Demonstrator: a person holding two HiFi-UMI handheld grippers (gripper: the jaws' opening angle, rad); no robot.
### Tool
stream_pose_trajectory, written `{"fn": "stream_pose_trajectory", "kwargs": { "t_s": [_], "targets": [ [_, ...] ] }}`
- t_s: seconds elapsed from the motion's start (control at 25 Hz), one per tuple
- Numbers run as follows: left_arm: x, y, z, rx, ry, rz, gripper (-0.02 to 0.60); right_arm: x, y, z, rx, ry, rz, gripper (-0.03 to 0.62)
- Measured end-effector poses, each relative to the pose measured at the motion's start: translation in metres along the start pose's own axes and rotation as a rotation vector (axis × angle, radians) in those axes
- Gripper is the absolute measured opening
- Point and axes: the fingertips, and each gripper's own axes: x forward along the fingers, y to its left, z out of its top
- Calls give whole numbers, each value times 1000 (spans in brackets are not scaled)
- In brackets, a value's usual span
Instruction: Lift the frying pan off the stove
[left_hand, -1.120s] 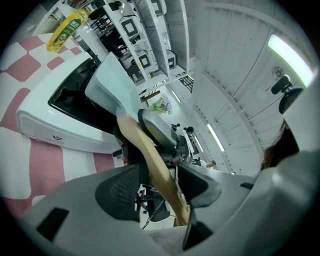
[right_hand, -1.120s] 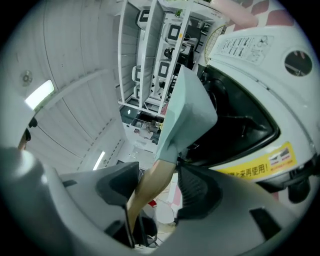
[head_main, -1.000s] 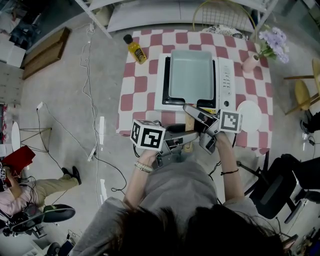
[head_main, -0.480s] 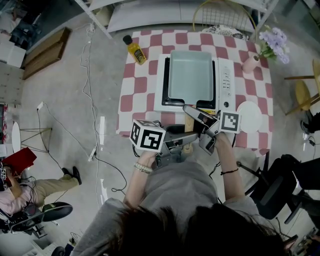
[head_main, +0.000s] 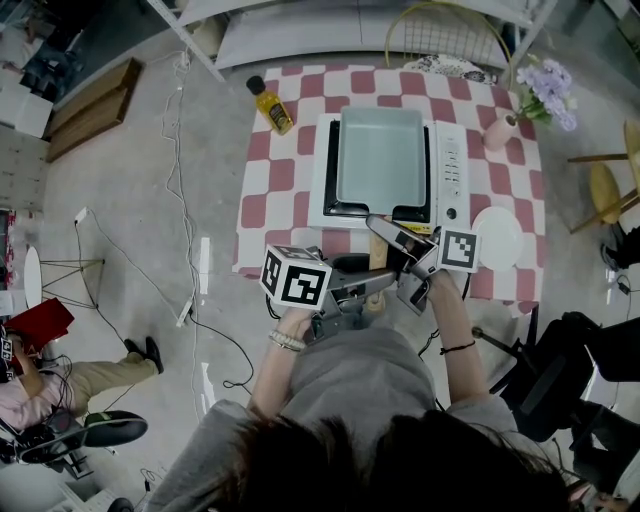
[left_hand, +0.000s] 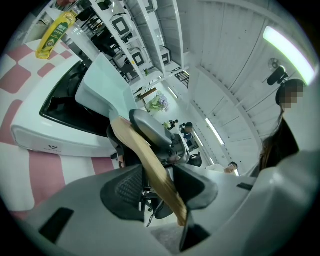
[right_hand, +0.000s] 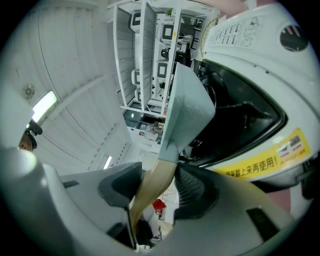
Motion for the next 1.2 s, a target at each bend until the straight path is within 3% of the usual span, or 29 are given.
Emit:
{"fn": "stream_pose_trajectory", "kwargs": {
  "t_s": [1.2],
  "targets": [
    [-11,-39,19,176,-15,0,198,-2,53,15,-114,-51,53,221]
  ]
}}
